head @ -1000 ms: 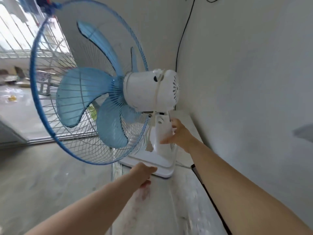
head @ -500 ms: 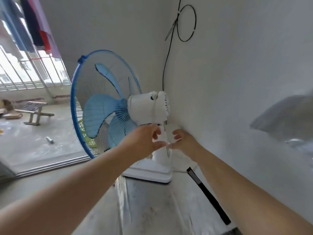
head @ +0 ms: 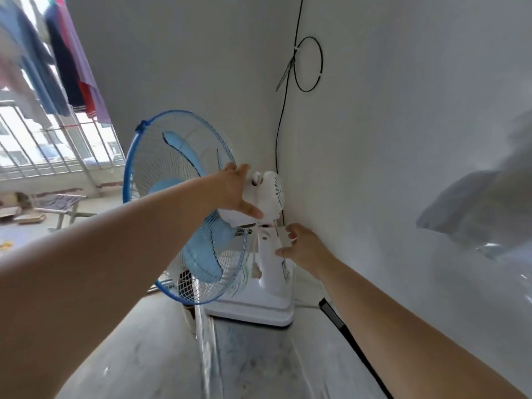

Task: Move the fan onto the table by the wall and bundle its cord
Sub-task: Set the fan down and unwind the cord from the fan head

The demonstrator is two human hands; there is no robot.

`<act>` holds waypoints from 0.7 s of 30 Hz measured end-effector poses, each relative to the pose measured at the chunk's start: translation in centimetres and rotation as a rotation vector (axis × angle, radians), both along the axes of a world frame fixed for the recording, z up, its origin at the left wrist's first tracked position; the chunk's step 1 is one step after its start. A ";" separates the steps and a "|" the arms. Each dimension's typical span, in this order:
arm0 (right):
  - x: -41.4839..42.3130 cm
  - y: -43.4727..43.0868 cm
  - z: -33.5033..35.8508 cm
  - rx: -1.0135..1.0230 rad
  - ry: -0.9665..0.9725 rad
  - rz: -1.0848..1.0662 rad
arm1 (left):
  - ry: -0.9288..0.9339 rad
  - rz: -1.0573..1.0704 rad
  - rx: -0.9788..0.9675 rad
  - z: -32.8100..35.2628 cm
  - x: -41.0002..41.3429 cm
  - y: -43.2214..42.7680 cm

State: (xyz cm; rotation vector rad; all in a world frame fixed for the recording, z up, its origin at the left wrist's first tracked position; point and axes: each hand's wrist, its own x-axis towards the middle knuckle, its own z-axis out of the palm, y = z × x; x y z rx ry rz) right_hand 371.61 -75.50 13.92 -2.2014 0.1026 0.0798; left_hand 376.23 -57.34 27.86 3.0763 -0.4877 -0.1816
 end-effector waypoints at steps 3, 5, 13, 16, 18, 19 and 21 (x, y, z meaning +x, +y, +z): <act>1.2 0.1 -0.1 0.007 -0.026 0.035 | 0.033 -0.003 -0.008 -0.8 1.2 -0.8; 1.9 0.2 -0.5 0.028 -0.032 0.070 | 0.005 0.001 -0.016 -1.3 1.7 -1.2; 3.2 0.5 -3.2 0.078 -0.069 0.204 | -0.083 0.099 0.180 -1.9 1.8 -3.2; 3.5 0.4 -3.2 0.070 -0.007 0.241 | -0.043 0.149 0.271 -1.4 1.4 -4.0; 3.6 0.4 -3.0 0.072 0.010 0.269 | -0.018 0.211 0.305 -1.1 0.9 -4.4; 3.5 0.5 -2.9 0.078 0.005 0.277 | -0.009 0.228 0.321 -1.0 0.7 -4.6; 3.5 0.6 -2.7 0.095 0.003 0.255 | 0.018 0.247 0.344 -0.5 0.4 -4.9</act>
